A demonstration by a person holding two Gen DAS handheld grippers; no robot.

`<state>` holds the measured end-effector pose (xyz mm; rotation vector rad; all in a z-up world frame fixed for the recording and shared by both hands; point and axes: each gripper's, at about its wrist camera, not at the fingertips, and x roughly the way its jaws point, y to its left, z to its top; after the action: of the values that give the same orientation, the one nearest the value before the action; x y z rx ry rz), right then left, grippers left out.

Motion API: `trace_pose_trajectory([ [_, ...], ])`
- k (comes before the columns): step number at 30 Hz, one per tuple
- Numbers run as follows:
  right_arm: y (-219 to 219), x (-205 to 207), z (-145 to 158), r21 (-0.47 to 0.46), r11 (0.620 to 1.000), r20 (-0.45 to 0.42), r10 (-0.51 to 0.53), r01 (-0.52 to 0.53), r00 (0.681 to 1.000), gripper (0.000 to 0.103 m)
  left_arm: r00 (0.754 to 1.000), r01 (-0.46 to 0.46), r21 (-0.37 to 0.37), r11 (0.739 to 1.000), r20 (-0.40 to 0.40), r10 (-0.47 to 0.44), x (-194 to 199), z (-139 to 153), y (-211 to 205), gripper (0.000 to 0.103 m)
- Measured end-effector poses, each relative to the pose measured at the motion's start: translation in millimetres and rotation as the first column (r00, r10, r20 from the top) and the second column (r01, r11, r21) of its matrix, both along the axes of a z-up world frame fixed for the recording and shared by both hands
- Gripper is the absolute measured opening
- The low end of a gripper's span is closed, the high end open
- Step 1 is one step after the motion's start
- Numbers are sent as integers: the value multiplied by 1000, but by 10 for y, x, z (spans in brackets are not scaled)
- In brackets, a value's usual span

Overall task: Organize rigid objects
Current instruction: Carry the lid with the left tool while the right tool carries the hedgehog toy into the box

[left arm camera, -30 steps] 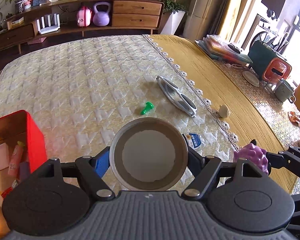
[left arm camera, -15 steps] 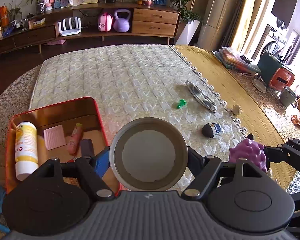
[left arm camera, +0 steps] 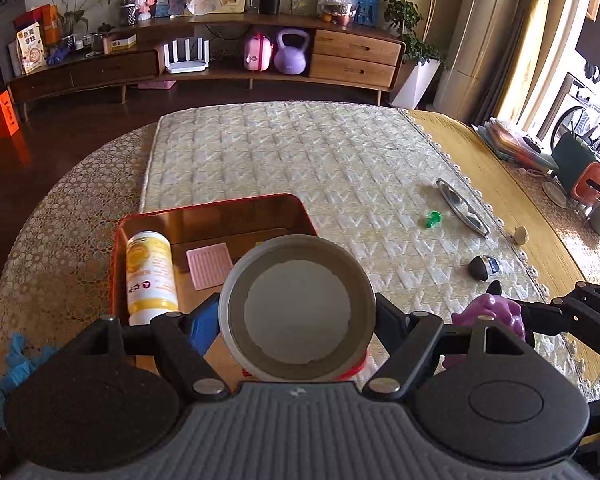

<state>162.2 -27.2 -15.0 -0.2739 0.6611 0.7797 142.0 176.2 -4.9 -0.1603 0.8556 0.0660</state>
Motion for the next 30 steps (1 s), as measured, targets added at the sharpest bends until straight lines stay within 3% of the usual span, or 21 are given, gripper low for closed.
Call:
trace_pose_trajectory([
  [14,702,206,-236,-66,995,26,73,-71,997,60,995,-95,39,995,-27,96,326,-192,568,78],
  [30,1170,424,-554,-162,979,27,133,-127,991,60,993,-83,83,993,-75,89,885,-544,615,78],
])
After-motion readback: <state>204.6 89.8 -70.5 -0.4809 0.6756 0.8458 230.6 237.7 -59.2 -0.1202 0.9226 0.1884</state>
